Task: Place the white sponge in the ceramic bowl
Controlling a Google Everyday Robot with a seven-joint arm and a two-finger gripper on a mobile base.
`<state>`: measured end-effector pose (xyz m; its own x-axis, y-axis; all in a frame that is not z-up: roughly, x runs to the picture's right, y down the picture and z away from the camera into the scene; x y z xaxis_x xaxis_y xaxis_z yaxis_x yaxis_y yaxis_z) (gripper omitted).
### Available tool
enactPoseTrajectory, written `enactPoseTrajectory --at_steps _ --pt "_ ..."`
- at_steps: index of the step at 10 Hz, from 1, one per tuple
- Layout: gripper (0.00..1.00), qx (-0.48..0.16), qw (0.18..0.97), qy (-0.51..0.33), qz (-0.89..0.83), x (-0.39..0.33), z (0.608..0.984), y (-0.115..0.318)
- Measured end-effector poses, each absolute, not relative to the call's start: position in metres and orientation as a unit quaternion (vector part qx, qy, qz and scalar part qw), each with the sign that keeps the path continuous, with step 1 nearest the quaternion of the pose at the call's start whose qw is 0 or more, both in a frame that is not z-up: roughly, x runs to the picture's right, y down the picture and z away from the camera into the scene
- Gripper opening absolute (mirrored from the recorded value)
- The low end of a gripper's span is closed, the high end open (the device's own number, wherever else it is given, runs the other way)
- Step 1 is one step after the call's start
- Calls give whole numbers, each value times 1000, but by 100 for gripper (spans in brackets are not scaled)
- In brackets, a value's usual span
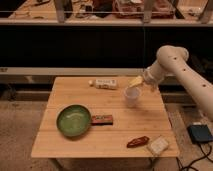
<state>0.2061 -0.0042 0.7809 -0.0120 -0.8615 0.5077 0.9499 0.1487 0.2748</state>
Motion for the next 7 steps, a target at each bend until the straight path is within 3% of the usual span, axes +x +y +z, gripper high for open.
enactPoseTrajectory --at_steps 3,7 --pt "80 -76 706 -282 -645 215 769 0" --pt "80 -63 744 -248 -618 251 701 47"
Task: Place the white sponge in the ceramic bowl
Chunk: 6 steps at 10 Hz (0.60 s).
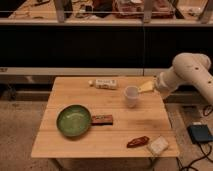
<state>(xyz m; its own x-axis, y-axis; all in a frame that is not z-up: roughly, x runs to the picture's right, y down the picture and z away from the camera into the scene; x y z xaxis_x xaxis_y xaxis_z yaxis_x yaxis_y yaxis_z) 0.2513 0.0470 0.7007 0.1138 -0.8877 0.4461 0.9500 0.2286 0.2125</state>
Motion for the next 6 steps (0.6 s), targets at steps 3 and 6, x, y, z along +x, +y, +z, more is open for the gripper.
enactPoseTrajectory --at_steps 3,6 --pt "80 -72 760 -247 -597 264 678 92" --pt "80 -71 759 -248 -597 263 677 92"
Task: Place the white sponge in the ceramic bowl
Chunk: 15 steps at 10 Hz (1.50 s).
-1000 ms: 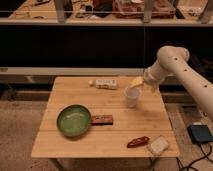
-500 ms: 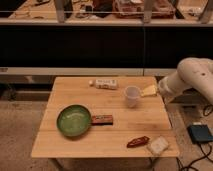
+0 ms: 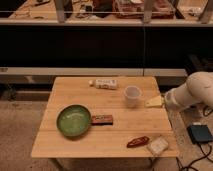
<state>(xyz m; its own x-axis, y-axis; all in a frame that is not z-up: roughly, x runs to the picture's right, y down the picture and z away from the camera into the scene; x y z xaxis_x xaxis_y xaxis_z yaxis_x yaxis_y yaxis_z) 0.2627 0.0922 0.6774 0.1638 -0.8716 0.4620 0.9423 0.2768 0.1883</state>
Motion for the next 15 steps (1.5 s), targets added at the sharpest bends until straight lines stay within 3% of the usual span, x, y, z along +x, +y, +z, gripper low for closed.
enactPoseTrajectory --at_steps 4,8,10,15 --pt "80 -92 763 -238 -594 272 683 99" --pt "80 -224 783 -219 -538 324 710 196" --pt "80 -248 786 -227 -520 327 722 228" --pt "80 -249 785 -226 -520 327 723 228"
